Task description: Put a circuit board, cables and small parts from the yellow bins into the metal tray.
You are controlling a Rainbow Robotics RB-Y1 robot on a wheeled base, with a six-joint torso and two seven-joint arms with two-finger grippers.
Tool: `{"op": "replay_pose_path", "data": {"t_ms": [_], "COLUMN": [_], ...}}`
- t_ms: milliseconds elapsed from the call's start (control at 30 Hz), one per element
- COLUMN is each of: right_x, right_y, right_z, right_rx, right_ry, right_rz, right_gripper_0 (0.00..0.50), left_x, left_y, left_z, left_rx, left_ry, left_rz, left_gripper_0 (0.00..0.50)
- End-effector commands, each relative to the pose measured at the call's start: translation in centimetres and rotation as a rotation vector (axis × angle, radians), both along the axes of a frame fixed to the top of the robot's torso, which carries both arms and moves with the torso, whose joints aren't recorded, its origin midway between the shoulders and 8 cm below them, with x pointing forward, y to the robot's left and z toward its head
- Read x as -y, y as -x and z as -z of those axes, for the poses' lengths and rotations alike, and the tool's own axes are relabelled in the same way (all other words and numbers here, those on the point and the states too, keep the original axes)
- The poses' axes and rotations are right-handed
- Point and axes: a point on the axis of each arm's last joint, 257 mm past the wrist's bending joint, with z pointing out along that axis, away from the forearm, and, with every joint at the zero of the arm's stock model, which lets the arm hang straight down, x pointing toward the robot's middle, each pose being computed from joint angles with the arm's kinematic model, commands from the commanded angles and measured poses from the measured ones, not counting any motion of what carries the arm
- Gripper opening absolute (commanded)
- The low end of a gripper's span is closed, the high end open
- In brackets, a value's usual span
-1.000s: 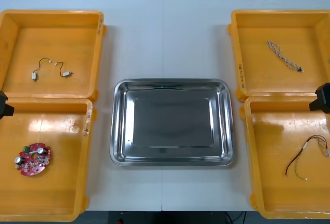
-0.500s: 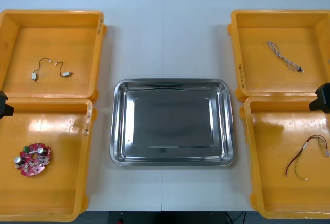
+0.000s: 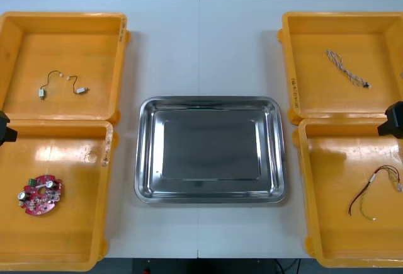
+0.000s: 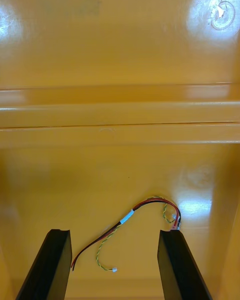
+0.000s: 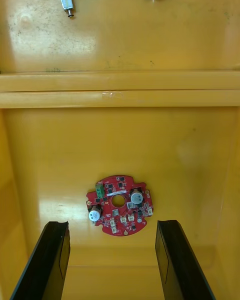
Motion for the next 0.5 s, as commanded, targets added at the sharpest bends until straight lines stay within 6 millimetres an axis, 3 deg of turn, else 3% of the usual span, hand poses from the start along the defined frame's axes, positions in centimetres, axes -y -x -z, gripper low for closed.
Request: {"op": "replay_pose_path", "data": {"t_ms": [33, 500], "right_x": [-0.05, -0.05], "right_y": [-0.15, -0.15], "right_z": [-1.12, -1.12], "right_rx": [0.031, 0.031], "right_ry": [0.006, 0.006], "right_rz": [-0.029, -0.029], "right_gripper_0": [0.5, 0.5], "left_x": [0.43, 0.43], "left_y": [0.07, 0.07], "left_z": [-0.47, -0.47], "left_rx": [0.021, 0.021], "left_ry": [-0.027, -0.027], "left_rz": [0.062, 0.062], "left_gripper_0": [0.5, 0.5]}}
